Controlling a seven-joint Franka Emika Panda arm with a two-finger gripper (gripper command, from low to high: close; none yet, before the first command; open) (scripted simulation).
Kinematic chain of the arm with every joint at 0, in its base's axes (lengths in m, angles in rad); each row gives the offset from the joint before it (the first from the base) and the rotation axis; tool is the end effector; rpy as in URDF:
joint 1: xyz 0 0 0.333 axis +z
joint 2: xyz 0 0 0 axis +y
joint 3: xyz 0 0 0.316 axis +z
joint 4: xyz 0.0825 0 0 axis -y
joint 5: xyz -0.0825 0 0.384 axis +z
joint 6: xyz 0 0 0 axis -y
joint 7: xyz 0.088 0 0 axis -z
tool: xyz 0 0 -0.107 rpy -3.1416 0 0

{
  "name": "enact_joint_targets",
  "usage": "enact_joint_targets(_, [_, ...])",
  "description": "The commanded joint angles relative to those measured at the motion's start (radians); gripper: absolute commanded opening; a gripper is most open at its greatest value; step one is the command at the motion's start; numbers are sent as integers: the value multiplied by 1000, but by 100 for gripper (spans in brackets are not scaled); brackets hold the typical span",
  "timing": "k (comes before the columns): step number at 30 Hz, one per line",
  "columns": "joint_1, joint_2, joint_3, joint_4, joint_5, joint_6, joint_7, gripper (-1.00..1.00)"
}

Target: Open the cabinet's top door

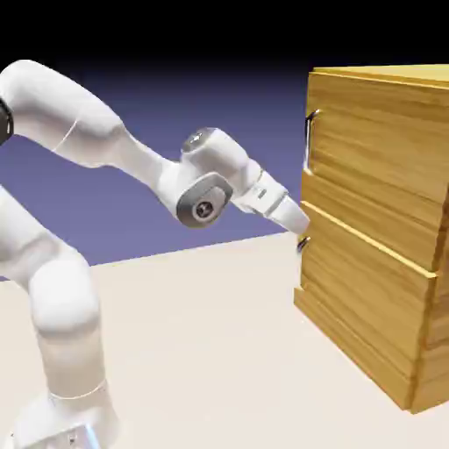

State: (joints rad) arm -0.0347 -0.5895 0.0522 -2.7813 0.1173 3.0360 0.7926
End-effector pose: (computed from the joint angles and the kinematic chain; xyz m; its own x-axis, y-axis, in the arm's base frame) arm 0.3915 -0.0013 0.4794 0.4221 -0.7719 0.4754 -0.5130 -0.6358 -0.5768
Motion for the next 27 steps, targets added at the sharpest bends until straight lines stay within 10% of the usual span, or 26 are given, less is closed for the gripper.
enact_joint_targets(1, [-17, -7, 19, 11, 44, 0, 19, 0])
enact_joint_targets(27, [-467, -195, 522, 287, 1174, -10, 517, 0])
